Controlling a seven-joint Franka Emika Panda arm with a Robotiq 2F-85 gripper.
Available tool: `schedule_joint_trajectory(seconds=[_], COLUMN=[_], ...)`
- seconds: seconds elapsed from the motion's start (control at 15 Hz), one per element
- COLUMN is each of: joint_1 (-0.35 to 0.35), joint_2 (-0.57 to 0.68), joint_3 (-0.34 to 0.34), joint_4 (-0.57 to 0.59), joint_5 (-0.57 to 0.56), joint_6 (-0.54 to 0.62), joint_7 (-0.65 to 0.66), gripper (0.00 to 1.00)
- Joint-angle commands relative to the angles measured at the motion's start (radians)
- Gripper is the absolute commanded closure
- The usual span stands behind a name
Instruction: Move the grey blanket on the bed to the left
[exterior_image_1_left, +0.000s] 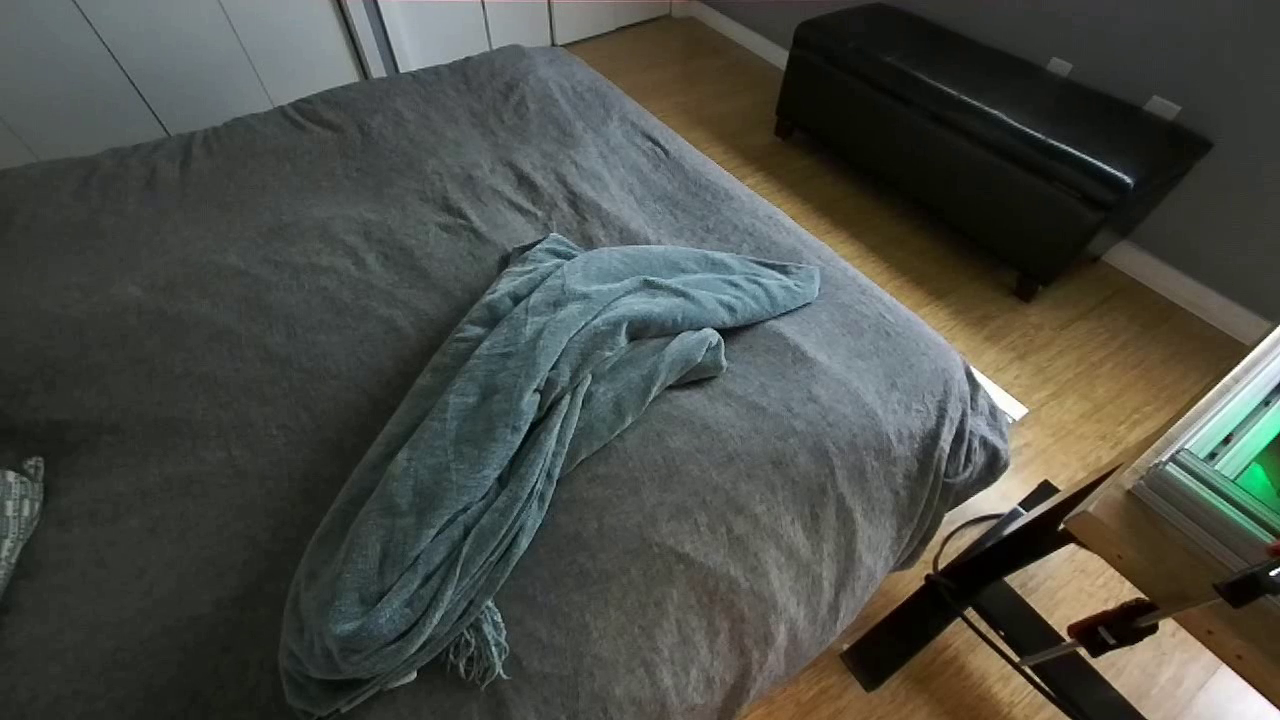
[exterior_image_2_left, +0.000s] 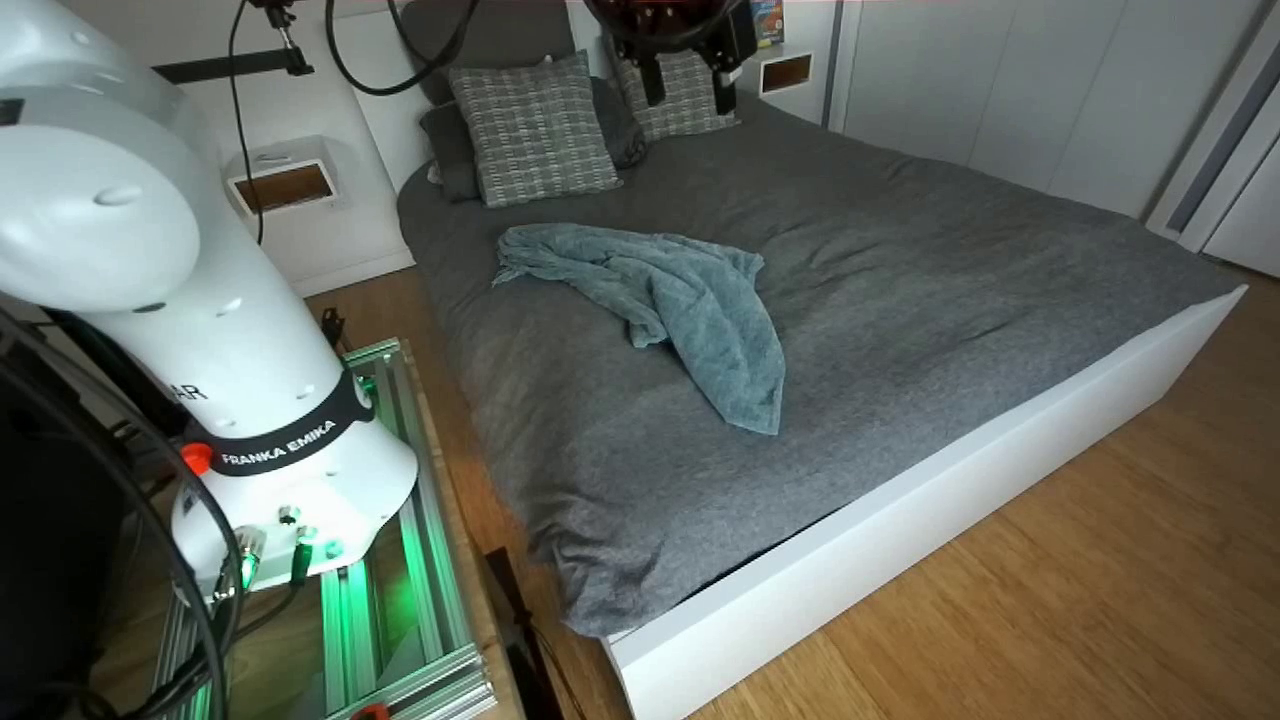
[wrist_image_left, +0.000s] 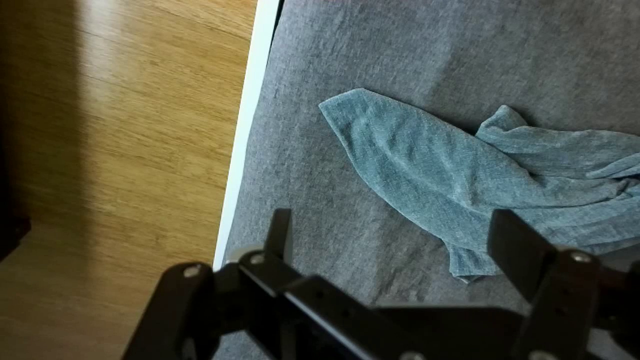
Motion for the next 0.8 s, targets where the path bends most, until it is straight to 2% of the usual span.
schedule_joint_trajectory(seconds=[0.0, 0.4, 0.53, 0.73], joint_1=[0.019, 0.138, 0.15, 0.139], joint_2=[0.057, 0.281, 0.389, 0.556], joint_3=[0.017, 0.073, 0.115, 0.167], joint_4=[0.024, 0.079, 0.12, 0.218], joint_5=[-0.003, 0.015, -0.034, -0.175], joint_6=[0.013, 0.059, 0.106, 0.148], joint_7=[-0.017, -0.164, -0.173, -0.155], gripper=[0.0, 0.0, 0.0, 0.0])
